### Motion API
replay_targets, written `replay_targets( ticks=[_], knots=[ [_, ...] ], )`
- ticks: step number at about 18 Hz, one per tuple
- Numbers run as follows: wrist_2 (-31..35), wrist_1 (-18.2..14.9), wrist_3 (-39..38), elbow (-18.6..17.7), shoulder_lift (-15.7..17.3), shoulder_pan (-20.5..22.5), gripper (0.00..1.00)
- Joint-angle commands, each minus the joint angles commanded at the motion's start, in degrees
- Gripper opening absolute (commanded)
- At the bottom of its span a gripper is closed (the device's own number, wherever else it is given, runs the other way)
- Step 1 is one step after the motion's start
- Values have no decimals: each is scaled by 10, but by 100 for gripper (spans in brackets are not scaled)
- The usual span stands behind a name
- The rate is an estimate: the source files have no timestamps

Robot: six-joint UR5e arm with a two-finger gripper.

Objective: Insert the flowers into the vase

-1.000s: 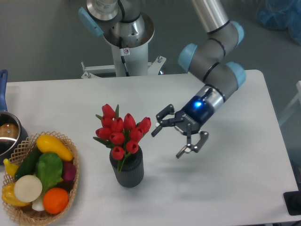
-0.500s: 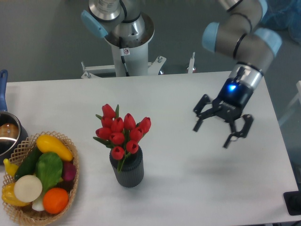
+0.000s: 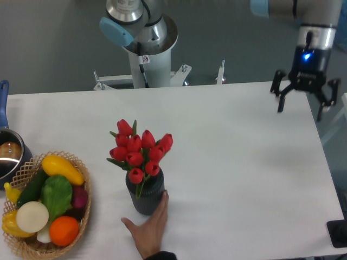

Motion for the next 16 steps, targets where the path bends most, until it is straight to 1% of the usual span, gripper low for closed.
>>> replay_targets(
  ticks=[1, 3, 5, 6, 9, 12, 16],
  knots=[
    [9, -20, 4, -1, 9, 9, 100],
    [46, -89, 24, -6, 31, 25, 100],
    [89, -132, 88, -1, 52, 50, 100],
    [95, -148, 118, -2, 59, 62, 100],
    [100, -167, 170, -2, 71, 90, 100],
    [138, -171, 223, -4, 76, 98, 100],
    [140, -175, 225, -4, 77, 98, 100]
  ],
)
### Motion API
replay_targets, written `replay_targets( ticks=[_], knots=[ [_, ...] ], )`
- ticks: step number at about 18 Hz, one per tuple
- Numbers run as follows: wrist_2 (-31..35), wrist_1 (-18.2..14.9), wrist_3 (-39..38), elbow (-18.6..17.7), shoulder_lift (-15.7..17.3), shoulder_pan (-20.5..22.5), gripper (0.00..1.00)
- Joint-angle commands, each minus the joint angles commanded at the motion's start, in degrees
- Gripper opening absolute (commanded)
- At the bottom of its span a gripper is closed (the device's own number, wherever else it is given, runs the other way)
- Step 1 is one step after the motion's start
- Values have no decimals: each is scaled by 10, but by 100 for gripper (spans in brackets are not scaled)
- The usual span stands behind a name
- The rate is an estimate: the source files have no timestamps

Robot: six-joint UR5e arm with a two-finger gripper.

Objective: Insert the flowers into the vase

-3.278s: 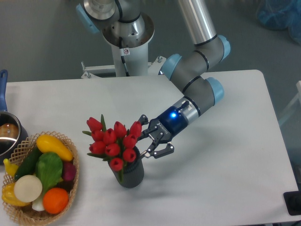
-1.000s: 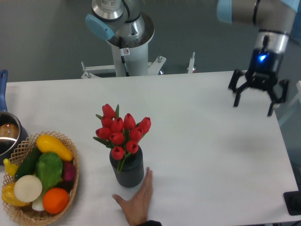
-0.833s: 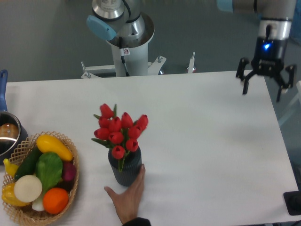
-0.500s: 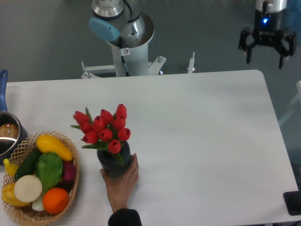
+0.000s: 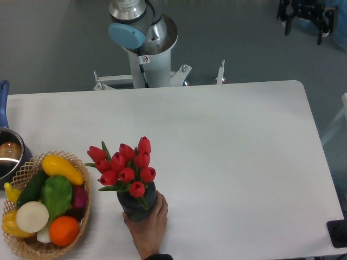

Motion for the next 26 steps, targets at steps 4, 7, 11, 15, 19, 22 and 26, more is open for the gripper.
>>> replay_targets(
  ticks=[4, 7, 11, 15, 19, 22, 26],
  knots=[
    [-4, -1, -4, -3, 4, -1, 100],
    [-13, 1, -4, -3, 3, 2, 100],
    [-23, 2, -4, -3, 3, 0, 100],
    [-25, 4, -4, -3, 3, -5, 100],
    [-39, 4, -7, 2, -1, -7, 100],
    [-44, 4, -7, 2, -1, -5, 100],
    [-44, 4, -7, 2, -1, -5, 100]
  ],
)
